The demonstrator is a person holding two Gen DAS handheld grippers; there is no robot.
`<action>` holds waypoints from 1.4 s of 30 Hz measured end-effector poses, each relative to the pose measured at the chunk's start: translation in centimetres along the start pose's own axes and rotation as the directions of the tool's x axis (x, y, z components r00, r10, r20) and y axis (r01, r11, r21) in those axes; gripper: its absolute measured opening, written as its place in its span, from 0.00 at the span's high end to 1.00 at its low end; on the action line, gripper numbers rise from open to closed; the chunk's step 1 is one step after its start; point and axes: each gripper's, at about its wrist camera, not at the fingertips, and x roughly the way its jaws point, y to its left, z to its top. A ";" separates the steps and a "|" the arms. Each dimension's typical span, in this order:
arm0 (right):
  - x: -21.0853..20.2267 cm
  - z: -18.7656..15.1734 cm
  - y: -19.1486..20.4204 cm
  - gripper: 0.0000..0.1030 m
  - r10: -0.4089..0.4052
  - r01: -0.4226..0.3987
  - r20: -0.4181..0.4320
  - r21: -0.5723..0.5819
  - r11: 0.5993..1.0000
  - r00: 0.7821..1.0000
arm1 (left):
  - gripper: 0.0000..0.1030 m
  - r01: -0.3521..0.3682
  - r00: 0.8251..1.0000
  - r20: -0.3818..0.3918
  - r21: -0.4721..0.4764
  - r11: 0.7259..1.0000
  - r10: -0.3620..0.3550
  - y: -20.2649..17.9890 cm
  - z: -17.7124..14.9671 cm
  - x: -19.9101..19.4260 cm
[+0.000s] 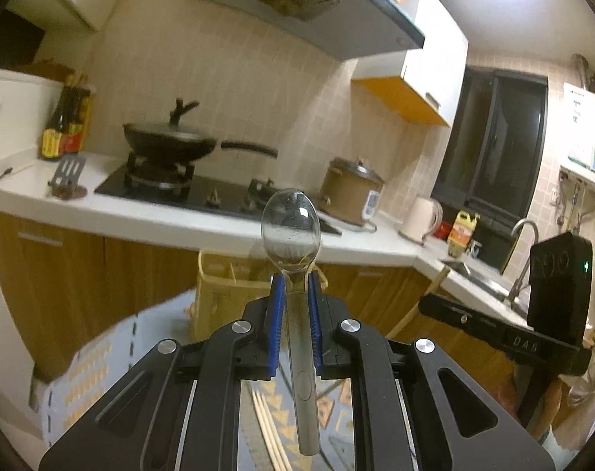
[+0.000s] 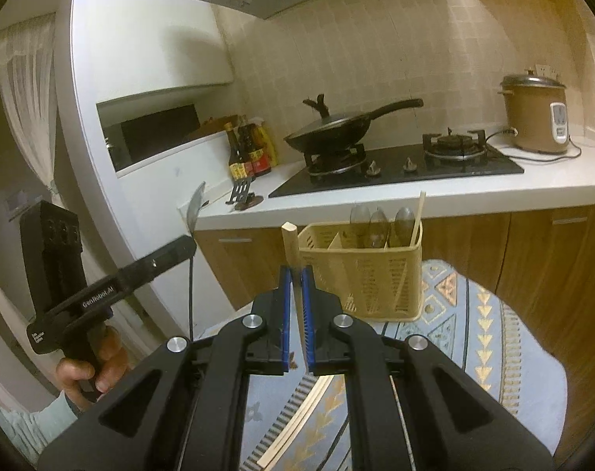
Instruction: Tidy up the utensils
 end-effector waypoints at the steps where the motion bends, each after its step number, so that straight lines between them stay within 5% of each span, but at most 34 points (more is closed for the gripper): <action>1: 0.1 0.5 0.0 0.96 -0.008 0.008 0.005 -0.004 1.000 1.000 | 0.90 0.005 1.000 0.011 0.002 1.000 -0.005 0.0 0.4 0.1; 12: 1.8 5.9 -1.3 0.96 -0.072 0.074 0.081 -0.025 0.997 0.994 | 0.90 -0.049 0.990 0.141 0.127 0.991 0.030 -0.8 4.2 4.3; 25: 5.8 12.3 -5.8 0.96 -0.137 0.139 0.142 -0.004 0.990 0.980 | 0.90 -0.003 0.983 0.183 0.050 0.999 -0.006 4.1 7.7 10.9; 33: 7.6 7.3 -8.0 0.95 -0.069 0.070 -0.057 0.020 0.997 0.996 | 0.90 0.004 0.996 0.093 0.017 1.000 -0.005 6.3 5.1 12.7; 37: 8.2 2.8 -10.5 0.95 -0.052 0.076 -0.202 0.115 0.990 0.978 | 0.90 0.008 0.999 0.039 0.001 1.000 -0.008 6.8 3.2 13.0; 42: 8.8 -2.0 -13.2 0.94 -0.106 0.161 -0.364 0.124 0.979 0.925 | 0.90 -0.001 1.000 0.014 -0.010 1.000 0.001 7.0 2.2 12.2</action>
